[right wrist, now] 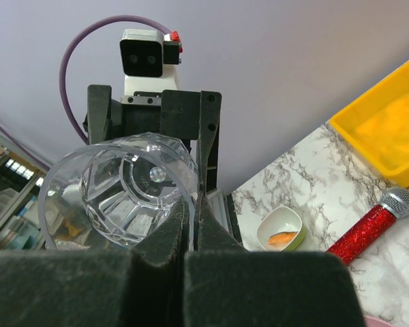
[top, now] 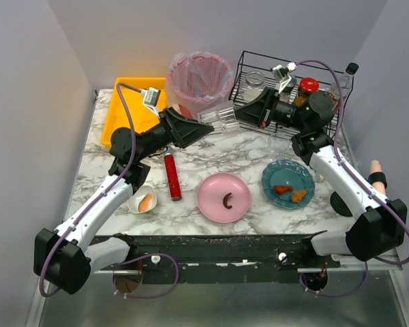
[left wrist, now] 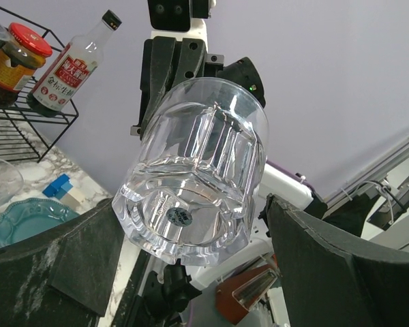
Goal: Clear the kitchen counter
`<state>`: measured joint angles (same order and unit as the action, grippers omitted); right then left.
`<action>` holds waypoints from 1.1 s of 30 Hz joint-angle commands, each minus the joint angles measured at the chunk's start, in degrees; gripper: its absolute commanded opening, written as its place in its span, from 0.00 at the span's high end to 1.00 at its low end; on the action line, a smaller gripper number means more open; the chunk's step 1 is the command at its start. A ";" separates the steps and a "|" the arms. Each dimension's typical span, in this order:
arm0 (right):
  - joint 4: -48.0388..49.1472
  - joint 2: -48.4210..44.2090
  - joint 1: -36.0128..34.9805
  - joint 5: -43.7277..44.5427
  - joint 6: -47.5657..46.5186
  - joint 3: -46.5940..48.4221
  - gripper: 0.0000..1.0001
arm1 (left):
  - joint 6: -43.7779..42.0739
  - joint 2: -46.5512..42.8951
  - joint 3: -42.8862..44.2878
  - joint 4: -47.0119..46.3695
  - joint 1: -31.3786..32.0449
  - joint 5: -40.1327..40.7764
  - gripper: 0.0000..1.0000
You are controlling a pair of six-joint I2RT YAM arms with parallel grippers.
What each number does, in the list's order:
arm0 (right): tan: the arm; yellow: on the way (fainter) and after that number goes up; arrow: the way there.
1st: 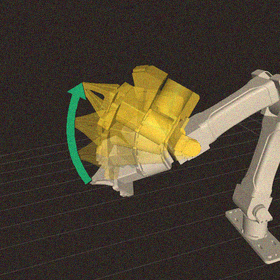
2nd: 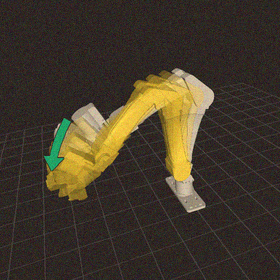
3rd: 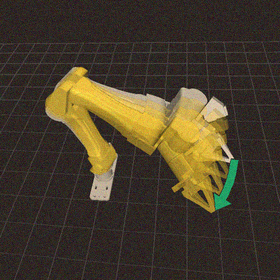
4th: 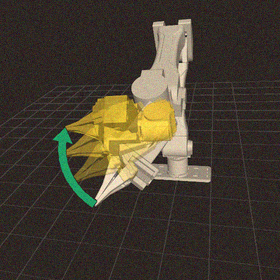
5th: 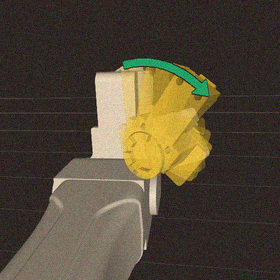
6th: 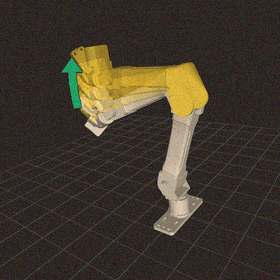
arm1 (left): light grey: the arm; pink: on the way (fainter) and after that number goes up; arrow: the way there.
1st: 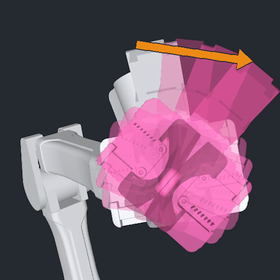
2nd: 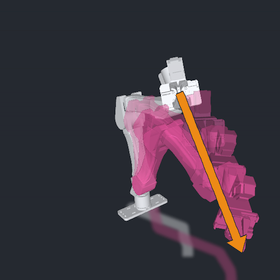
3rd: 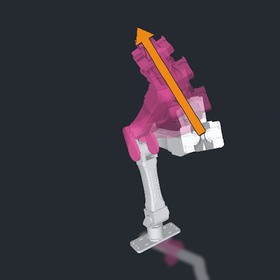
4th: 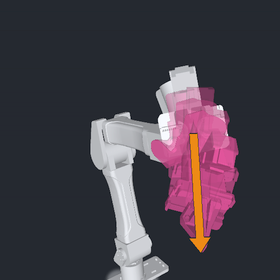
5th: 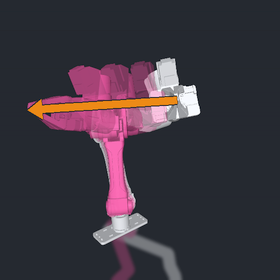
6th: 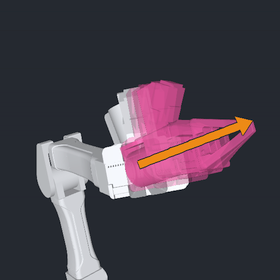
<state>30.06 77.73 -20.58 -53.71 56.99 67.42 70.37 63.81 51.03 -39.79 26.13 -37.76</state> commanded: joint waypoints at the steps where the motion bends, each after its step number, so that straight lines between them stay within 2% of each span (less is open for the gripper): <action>1: 2.63 0.40 -0.16 -1.39 0.75 -0.36 0.99 | 0.73 0.52 1.09 -2.57 0.50 -1.18 0.10; 9: 3.16 0.40 -0.16 -1.57 0.75 -0.88 0.99 | 1.09 0.70 1.18 -3.36 0.68 -1.00 0.16; 15: 3.86 0.40 -0.16 -1.66 1.01 -1.50 0.99 | 1.53 0.00 0.83 -4.33 0.76 0.40 0.06; 19: 4.39 0.40 -0.16 -1.75 1.45 -1.59 0.99 | 1.53 -0.18 0.65 -4.59 0.76 1.02 0.06; 27: 5.09 0.31 -0.16 -1.92 1.54 -2.20 0.99 | 1.61 -0.35 0.04 -4.86 0.76 1.55 0.13; 33: 5.27 0.23 -0.16 -2.54 1.63 -2.73 0.99 | 1.61 -0.53 -0.05 -4.95 0.76 1.98 0.07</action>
<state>33.39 77.91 -20.58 -54.35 58.08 65.87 71.66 64.62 51.05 -41.69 26.65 -37.47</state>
